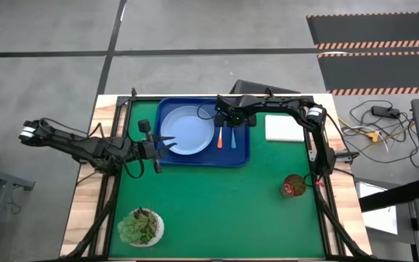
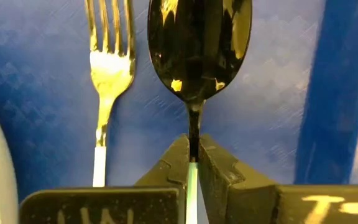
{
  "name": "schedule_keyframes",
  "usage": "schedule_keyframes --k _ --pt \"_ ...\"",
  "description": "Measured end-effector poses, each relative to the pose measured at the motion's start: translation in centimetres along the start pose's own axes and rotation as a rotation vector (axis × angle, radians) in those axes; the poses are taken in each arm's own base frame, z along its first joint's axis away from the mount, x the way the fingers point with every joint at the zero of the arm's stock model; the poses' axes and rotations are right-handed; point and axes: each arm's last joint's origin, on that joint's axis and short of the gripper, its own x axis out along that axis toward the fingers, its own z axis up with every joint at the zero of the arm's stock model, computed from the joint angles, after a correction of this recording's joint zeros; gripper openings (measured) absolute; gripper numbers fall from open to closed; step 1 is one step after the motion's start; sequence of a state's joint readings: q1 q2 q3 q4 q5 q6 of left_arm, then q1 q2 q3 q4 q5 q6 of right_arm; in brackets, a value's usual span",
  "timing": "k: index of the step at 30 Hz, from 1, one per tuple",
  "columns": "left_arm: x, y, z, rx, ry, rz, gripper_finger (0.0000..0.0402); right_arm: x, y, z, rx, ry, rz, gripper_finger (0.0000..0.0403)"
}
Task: Pick and place plate/cup/fork/spoon on tray
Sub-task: Put the blue spoon on the blue tray to the right of the orange fork, then adjust the orange fork on the blue tray
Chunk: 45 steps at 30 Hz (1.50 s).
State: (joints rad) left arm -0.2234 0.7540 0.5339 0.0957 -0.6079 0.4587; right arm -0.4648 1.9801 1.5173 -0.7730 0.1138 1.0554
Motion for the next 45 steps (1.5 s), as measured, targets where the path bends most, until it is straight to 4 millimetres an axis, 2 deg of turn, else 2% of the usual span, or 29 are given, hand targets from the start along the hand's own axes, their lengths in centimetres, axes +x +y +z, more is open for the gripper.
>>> schedule_keyframes --k 13,24,27,33,38,45 --pt "0.0 0.0 0.0 0.001 0.0 0.0 0.007 0.0 -0.1 0.0 0.007 0.001 -0.006 0.0018" --pt "0.0 0.0 0.0 0.001 0.0 0.0 0.007 -0.1 -0.1 0.0 0.022 -0.007 -0.009 0.0079" --pt "0.0 0.0 0.0 0.001 0.0 0.0 0.007 -0.6 -0.1 0.1 0.003 -0.012 0.001 0.0099" --pt "0.0 0.0 0.0 0.001 0.0 0.0 0.007 -3.0 0.0 0.0 -0.084 -0.042 0.053 0.0123" --pt "0.0 0.0 0.0 0.001 0.0 0.0 0.007 -5.0 1.3 -2.4 -0.289 -0.061 0.105 0.0126" --pt "0.0 0.0 0.0 -0.005 -0.001 0.0 0.007 -5.8 3.6 -8.7 -0.683 -0.063 0.131 0.0094"
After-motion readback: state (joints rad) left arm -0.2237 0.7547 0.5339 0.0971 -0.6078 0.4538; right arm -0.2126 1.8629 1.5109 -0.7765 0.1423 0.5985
